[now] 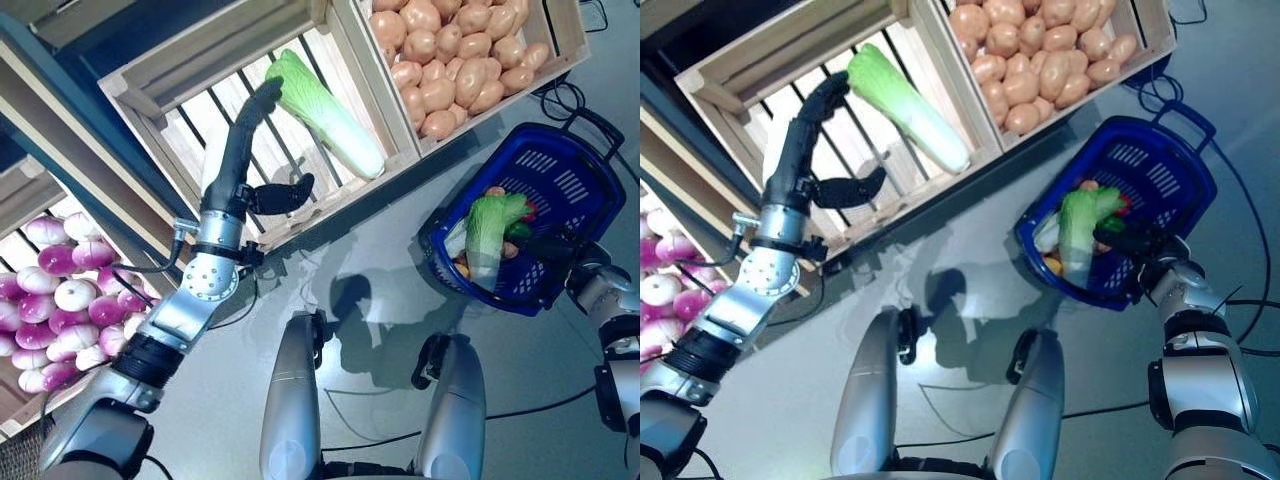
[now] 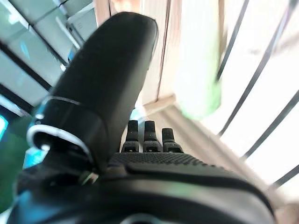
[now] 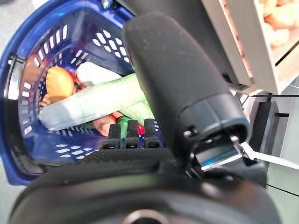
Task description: Put vegetables into the basket
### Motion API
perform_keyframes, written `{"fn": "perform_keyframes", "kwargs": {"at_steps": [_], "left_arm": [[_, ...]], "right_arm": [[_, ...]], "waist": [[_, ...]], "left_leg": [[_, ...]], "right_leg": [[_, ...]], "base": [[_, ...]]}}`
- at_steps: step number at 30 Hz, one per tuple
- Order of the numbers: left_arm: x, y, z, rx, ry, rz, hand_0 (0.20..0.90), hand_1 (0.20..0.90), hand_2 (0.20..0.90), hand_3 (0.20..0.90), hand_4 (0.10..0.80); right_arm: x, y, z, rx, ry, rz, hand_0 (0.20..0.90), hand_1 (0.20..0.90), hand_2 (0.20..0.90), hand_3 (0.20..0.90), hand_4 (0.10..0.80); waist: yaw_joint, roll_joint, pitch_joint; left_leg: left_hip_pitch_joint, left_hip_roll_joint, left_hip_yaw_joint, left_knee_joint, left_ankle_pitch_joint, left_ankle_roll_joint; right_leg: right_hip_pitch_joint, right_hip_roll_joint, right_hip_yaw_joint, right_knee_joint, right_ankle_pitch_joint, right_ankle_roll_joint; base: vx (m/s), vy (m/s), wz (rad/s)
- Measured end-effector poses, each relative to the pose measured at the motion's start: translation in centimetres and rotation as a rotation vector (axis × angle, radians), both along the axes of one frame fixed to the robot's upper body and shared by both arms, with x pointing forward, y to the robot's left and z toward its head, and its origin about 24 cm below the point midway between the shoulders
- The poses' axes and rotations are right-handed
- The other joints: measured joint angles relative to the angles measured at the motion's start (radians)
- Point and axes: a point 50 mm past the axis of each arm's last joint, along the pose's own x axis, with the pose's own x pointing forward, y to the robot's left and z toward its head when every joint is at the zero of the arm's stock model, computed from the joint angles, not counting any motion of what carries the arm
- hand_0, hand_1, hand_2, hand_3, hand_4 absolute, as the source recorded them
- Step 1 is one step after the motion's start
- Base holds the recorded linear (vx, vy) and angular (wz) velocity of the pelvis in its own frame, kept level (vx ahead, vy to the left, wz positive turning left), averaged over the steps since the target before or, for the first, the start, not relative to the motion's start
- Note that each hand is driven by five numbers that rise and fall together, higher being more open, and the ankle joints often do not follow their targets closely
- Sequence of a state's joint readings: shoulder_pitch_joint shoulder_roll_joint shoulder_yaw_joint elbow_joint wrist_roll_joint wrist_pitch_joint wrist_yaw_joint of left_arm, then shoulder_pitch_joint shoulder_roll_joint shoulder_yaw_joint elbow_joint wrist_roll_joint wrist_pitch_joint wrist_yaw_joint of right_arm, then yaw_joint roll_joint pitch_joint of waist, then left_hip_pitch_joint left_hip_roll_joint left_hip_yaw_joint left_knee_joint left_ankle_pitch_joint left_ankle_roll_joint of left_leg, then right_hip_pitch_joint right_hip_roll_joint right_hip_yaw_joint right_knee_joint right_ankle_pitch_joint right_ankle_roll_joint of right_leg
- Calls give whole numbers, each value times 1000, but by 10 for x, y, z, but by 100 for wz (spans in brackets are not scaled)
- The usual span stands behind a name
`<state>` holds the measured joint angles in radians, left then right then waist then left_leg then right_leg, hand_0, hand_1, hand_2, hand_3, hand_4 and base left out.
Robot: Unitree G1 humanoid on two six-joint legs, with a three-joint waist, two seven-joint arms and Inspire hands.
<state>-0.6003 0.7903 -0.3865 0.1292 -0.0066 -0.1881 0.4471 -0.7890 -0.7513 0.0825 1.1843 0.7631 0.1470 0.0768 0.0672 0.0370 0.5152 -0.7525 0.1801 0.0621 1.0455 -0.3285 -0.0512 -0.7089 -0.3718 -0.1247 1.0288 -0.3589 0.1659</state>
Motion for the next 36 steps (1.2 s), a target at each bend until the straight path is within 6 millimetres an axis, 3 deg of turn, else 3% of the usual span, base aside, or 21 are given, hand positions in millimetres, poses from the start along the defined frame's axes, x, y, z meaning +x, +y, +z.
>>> {"fn": "perform_keyframes", "kwargs": {"at_steps": [4,7,11,15,20,27,36], "left_arm": [[19,22,36,227,-55,185,900,900,900,900,800],[29,40,49,368,-59,317,900,900,900,900,800],[38,54,46,543,-36,432,900,900,900,900,800],[45,58,29,731,12,479,900,900,900,900,800],[52,70,19,786,94,542,900,900,900,900,800],[61,83,26,784,157,654,900,900,900,900,800],[69,83,35,832,169,721,900,900,900,900,800]], "right_arm": [[3,4,3,0,-12,57,900,900,900,900,800],[8,9,9,-18,-32,107,900,900,900,900,800],[12,18,10,-63,-30,187,900,900,900,900,800],[11,24,2,-100,3,247,900,900,900,900,800],[10,34,-8,-152,66,358,900,900,900,900,800],[1,41,-27,-143,97,426,900,900,900,900,800],[9,45,-12,-176,2,446,900,900,900,900,800]], "waist": [[-27,-1,-1],[-62,-3,-1],[-91,-6,-3],[-114,-6,-3],[-143,-7,-2],[-163,-14,2],[-191,-20,7]], "left_leg": [[31,10,11,-10,-3,3],[41,14,24,-8,-6,4],[43,34,51,-3,-15,10],[27,48,64,7,-21,5],[-5,62,80,24,-27,5],[-54,73,85,52,-30,4],[-133,84,96,89,-32,6]], "right_leg": [[28,9,3,-21,7,4],[28,12,17,-26,10,5],[13,23,36,-28,18,8],[-19,34,50,-25,24,6],[-74,46,74,-7,30,6],[-139,59,96,23,32,-1],[-237,60,116,64,38,-5]], "base": [[68,41,-8],[38,88,-12],[0,66,-18],[-19,72,-14],[-26,84,-14],[-28,74,-8],[-41,75,-5]]}}
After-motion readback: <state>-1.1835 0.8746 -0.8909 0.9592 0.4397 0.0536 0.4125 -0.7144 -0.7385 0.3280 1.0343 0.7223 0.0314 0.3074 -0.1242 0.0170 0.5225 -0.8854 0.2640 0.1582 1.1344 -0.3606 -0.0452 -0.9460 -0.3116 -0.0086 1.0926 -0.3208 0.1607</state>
